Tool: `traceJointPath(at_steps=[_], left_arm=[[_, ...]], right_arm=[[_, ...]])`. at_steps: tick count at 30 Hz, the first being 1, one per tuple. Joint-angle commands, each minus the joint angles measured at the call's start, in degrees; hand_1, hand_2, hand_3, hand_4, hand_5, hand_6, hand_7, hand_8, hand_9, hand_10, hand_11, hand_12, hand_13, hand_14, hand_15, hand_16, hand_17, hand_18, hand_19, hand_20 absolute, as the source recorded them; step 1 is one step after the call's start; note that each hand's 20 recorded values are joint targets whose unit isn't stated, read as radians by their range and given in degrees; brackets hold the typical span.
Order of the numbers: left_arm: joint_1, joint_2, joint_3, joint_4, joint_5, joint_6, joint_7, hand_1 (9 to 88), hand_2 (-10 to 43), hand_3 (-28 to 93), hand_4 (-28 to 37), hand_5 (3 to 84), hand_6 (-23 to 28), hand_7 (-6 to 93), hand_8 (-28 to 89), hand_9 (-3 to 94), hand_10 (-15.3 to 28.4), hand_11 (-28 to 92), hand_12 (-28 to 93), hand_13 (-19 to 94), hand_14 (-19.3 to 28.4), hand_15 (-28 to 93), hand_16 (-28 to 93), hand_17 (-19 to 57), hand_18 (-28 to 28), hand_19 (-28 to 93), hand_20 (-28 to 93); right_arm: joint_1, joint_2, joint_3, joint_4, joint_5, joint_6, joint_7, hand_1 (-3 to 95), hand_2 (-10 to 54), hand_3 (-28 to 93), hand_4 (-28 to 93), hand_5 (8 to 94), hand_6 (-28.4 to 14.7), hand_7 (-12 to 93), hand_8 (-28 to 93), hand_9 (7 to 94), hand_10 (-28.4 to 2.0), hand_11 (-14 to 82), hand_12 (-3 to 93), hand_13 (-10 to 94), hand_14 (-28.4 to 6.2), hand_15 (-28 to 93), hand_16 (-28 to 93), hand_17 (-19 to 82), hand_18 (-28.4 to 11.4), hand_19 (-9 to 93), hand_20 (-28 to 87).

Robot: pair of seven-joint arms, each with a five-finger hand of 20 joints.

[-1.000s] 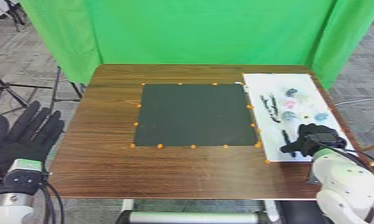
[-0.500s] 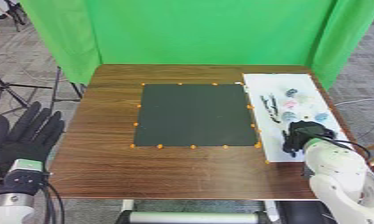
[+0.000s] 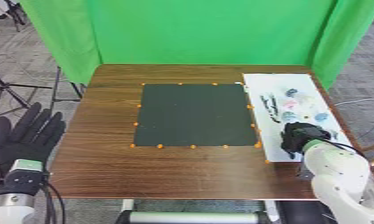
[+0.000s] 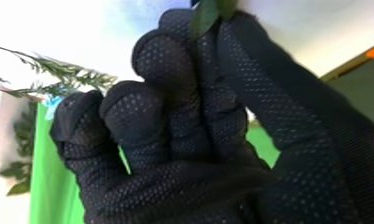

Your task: Arrange flowers

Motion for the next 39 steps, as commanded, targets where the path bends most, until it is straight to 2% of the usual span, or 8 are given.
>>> traceJointPath(at_steps=[1,8,12,15,22,24,33,39], left_arm=[[0.1,-0.19,0.12,0.04,-0.4,-0.04,-0.17,29.7,3.4,73,-26.5,37.4,6.7,17.2,-9,32.6,14.9,19,12,23,14.5,33,-9,-0.4,8.1,27,6],[-0.18,-0.31,0.37,0.1,-0.38,-0.06,-0.33,29.4,3.2,72,-26.7,37.4,6.7,16.8,-10,32.7,14.7,19,11,24,14.3,33,-9,-0.4,8.1,27,6],[-0.36,-0.81,0.27,0.75,1.7,-2.38,-2.08,29.4,3.1,72,-26.9,37.2,6.6,16.6,-10,32.5,14.5,18,11,23,13.9,32,-10,-0.4,8.1,27,6],[-0.33,-0.96,0.38,0.82,1.6,-2.58,-2.68,29.5,2.9,72,-26.9,36.9,6.7,16.0,-9,31.6,14.3,18,11,23,13.6,31,-10,-0.5,8.0,26,6],[-0.49,-0.71,0.49,1.17,1.28,-1.84,-2.85,29.3,2.8,71,-26.9,36.9,6.7,15.3,-9,31.3,14.4,17,11,22,13.5,30,-9,-0.4,8.0,25,6],[-0.14,-0.64,-0.22,1.27,1.97,-2.42,-4.23,29.2,3.0,71,-27.1,36.9,6.7,15.3,-9,31.4,14.3,17,11,22,13.5,30,-9,-0.5,8.0,25,6],[-0.02,-0.19,-0.85,1.36,1.61,-1.15,-4.76,28.5,3.6,71,-27.7,36.9,6.7,15.1,-9,31.5,14.4,17,12,23,13.5,30,-8,-0.6,8.0,25,6],[-1.61,0.15,0.78,2.08,2.77,-3.01,-6.2,28.5,3.7,71,-27.8,36.9,6.8,15.0,-9,31.5,14.3,16,11,23,13.5,30,-8,-0.6,8.0,25,6]], right_arm=[[-6.7,0.47,-0.71,0.2,-3.68,10.85,-1.8,43.3,-5.0,79,-10,68.5,-3.2,54,21,74.9,-12.6,47.4,53.7,67,-15.2,74,47,39,-25.1,92,45],[-5.55,1.29,-1.12,-6.15,-9.23,16.22,-1.29,42.1,-5.3,80,-8,68.7,-3.3,55,22,75.4,-12.9,48.4,53.6,68,-15.4,75,47,40,-25.2,93,45],[-3.35,-0.09,-2.89,-7.34,-9.42,20.51,-1.16,41.8,-5.4,81,-7,69.1,-3.3,55,22,75.8,-12.8,48.3,53.8,68,-15.6,75,47,40,-25.5,93,46],[-0.41,-1.85,-5.27,-7.09,-7.53,21.87,-2.11,41.4,-5.9,81,-6,70.1,-3.5,54,22,76.5,-12.7,48.7,54.0,69,-15.4,75,47,41,-25.6,93,47],[14.79,-9.93,-19.23,-3.36,-1.82,20.5,4.45,41.4,-6.4,81,-5,71.0,-3.6,53,23,77.2,-13.0,48.8,54.3,69,-15.4,76,47,42,-25.7,93,48],[18.27,-12.67,-22.86,-1.7,-1.09,21.89,6.05,41.6,-6.7,81,-5,71.5,-3.7,52,23,77.4,-13.1,48.8,54.1,70,-15.6,76,47,42,-26.0,93,48],[26.43,-22.51,-32.03,4.55,0.58,18.27,3.38,42.3,-7.4,80,-4,73.1,-4.0,50,25,78.3,-13.4,48.8,53.4,71,-16.1,75,47,44,-27.1,93,49],[31.77,-27.7,-36.75,13.8,4.31,11.59,2.94,42.7,-7.2,80,-4,73.1,-4.1,49,25,78.2,-13.4,48.9,53.7,71,-16.0,75,47,44,-27.0,93,49]])
